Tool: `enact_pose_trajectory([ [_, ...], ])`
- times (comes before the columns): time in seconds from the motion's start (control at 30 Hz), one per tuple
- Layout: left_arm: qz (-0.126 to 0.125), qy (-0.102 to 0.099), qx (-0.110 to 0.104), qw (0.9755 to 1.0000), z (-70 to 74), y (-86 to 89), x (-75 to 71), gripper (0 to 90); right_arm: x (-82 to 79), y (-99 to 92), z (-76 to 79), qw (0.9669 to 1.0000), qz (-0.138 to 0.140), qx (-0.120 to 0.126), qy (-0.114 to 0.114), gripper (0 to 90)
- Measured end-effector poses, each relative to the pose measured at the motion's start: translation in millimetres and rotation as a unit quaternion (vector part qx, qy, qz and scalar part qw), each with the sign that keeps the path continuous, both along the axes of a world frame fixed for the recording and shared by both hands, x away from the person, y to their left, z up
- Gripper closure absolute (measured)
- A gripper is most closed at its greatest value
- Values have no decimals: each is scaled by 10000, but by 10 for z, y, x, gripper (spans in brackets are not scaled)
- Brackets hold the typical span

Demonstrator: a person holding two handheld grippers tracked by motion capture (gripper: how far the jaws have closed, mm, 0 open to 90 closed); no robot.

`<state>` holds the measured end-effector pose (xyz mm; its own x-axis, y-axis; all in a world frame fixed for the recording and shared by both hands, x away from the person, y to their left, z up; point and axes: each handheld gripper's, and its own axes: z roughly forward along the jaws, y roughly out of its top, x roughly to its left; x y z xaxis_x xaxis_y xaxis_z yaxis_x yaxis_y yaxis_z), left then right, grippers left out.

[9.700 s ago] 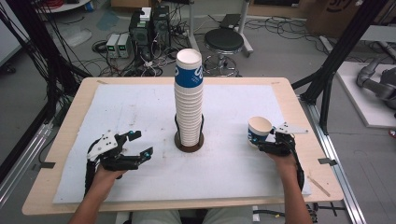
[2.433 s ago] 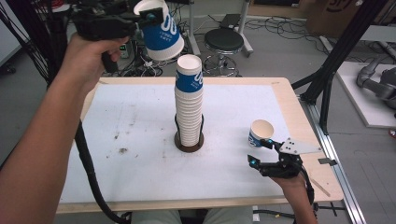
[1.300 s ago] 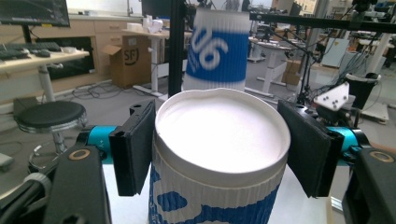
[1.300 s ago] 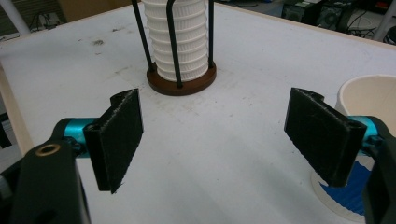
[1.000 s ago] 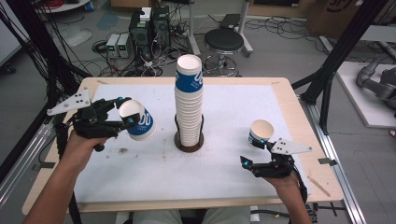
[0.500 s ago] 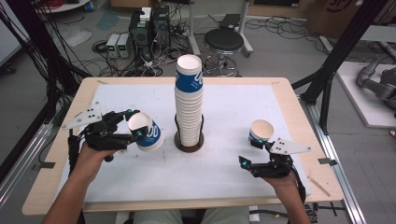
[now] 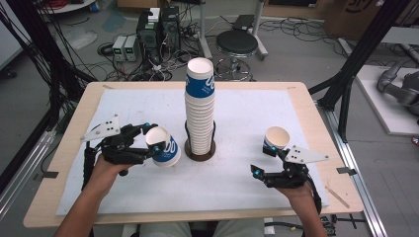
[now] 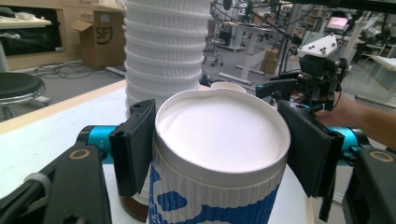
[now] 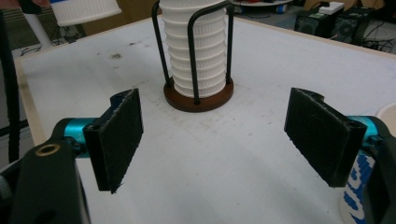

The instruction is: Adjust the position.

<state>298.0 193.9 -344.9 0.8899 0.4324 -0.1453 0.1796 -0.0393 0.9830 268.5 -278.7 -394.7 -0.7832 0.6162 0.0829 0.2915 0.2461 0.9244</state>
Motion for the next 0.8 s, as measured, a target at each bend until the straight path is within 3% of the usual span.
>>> enact_pose_trajectory([
  [0.4, -264, 58, -57, 9996, -185, -205, -73, 310, -25, 335, 53, 9976, 693, 60, -5, 199],
  [0.8, -571, 40, -6, 9984, -156, -404, -85, 310, 19, 560, 73, 9917, 1267, 190, 72, 199],
])
